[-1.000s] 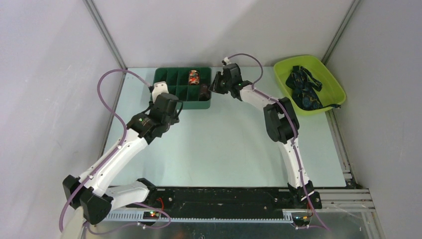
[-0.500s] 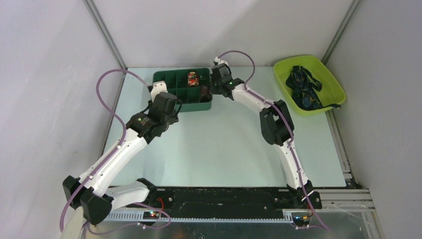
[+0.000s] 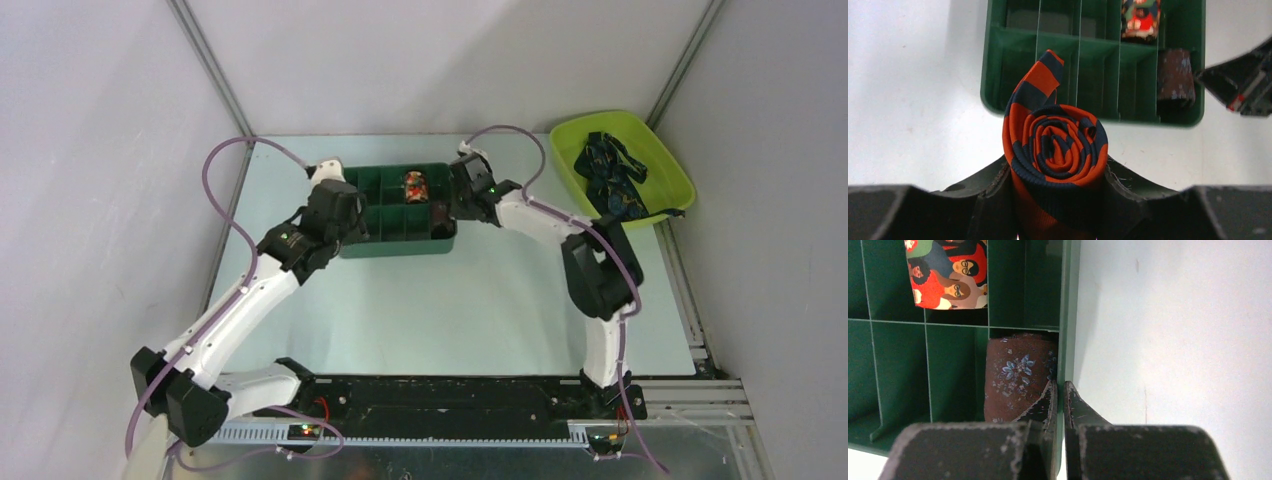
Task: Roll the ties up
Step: Move the storage box to the center of the board, then place the tie in the storage box.
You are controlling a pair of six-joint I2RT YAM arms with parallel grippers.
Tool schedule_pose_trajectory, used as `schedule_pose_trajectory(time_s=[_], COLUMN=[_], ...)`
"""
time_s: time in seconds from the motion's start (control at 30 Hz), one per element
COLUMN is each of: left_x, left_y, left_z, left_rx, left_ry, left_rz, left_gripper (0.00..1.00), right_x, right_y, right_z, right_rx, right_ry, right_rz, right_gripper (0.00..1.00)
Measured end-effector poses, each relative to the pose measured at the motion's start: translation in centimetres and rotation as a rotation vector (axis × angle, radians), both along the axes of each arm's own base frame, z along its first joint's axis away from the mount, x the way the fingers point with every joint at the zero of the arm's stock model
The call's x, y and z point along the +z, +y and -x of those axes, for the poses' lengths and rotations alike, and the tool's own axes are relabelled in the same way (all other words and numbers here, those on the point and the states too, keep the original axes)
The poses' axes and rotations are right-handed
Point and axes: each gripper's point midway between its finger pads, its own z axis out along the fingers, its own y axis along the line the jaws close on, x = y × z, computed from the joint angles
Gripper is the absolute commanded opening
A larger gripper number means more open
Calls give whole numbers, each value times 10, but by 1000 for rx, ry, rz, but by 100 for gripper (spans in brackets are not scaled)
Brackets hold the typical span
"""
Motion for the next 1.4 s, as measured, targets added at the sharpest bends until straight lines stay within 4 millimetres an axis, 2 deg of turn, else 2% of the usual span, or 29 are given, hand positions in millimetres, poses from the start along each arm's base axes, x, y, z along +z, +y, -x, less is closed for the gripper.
schedule_pose_trajectory(time_s=[0.1,0.27,0.47,0.6,0.73,0.83,1.1,1.4], left_x=[-2,-5,1,-2,-21,-33,-53,-79], left_y=[-13,-45,-91,-120,-143,-152,-161,-152], left_z=[-6,-15,-18,-18,-7,1,0,-5], left_rx=[-36,-136,-269,-338,-392,-417,-427,-395], left_ry=[2,9,-4,12,68,102,139,192], left_rz=[35,127,265,350,413,442,454,360], left_gripper=[0,0,0,0,0,0,0,0], right_x=[-1,-3,-3,-3,-3,-3,-3,-3], right_y=[-23,-46,-59,-60,-60,-59,-59,-59], right_z=[33,73,100,103,103,103,103,103], right_rx=[-19,-39,-58,-67,-68,-70,-69,-68], right_ry=[33,63,69,62,60,61,60,61], right_rz=[9,0,-35,-56,-61,-64,-65,-67], right_gripper=[0,0,0,0,0,0,0,0])
